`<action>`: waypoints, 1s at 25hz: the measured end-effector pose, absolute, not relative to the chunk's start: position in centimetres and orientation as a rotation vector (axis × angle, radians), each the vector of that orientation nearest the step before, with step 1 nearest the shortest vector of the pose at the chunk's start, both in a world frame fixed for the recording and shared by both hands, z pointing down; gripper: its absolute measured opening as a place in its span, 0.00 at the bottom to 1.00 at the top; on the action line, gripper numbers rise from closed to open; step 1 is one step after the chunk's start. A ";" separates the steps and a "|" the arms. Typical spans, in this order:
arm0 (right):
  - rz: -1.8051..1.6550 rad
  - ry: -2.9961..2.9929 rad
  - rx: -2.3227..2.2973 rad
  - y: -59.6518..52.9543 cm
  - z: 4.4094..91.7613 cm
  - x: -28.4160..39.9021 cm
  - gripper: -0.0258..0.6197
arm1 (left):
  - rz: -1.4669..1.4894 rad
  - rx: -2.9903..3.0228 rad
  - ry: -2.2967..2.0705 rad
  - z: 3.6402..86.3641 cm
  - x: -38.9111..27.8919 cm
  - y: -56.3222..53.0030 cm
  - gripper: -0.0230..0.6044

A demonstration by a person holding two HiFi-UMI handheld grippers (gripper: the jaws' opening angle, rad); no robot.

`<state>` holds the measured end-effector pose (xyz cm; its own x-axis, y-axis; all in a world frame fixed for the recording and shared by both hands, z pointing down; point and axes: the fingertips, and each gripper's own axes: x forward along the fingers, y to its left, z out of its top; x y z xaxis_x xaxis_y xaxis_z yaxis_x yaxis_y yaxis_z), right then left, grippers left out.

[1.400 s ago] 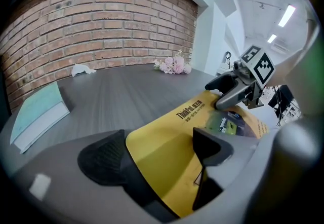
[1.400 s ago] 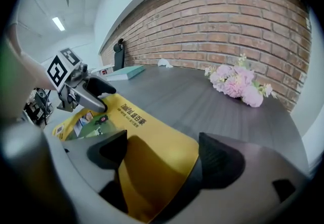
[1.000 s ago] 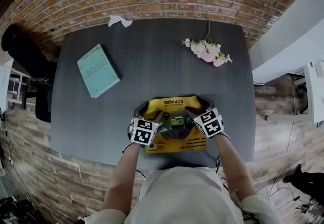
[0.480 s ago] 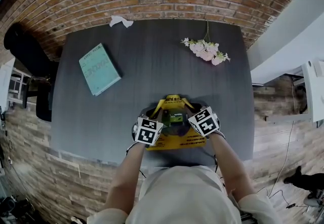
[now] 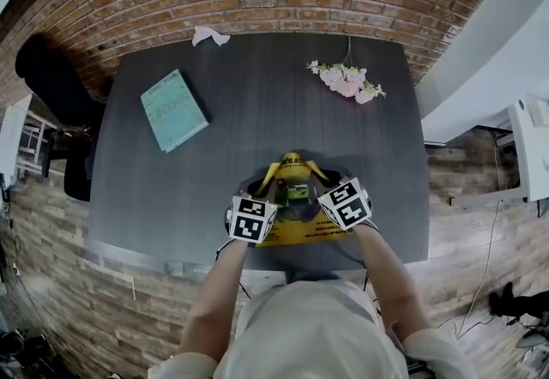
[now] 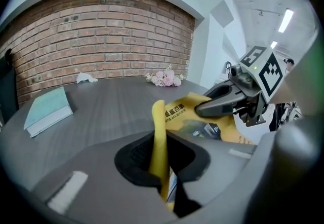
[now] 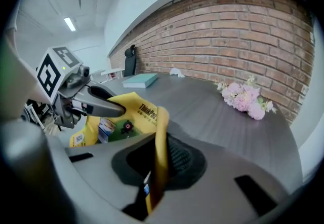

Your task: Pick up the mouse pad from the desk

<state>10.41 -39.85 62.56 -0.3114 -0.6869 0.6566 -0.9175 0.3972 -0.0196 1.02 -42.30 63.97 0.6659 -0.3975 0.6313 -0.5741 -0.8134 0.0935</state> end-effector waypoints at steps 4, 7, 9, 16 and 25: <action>0.499 -2.119 1.400 -38.2 60.8 9.7 0.08 | 0.829 2.607 -0.803 62.2 0.6 -40.7 0.08; 0.471 -2.140 1.430 -36.6 59.3 8.9 0.08 | 0.781 2.624 -0.829 60.7 0.1 -39.4 0.08; 0.446 -2.154 1.448 -35.6 58.4 8.4 0.08 | 0.754 2.641 -0.841 59.9 -0.2 -38.4 0.08; 0.345 -2.191 1.506 -32.2 55.0 6.8 0.08 | 0.668 2.709 -0.886 56.5 -1.6 -34.9 0.08; 0.188 -2.251 1.569 -26.8 50.0 4.4 0.08 | 0.514 2.784 -0.966 51.5 -4.2 -29.5 0.08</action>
<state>4.43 -26.77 50.03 -0.2978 -0.8724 0.3875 -0.9247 0.3645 0.1098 -4.18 -29.53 51.48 0.7340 -0.5717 0.3666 -0.6233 -0.7815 0.0291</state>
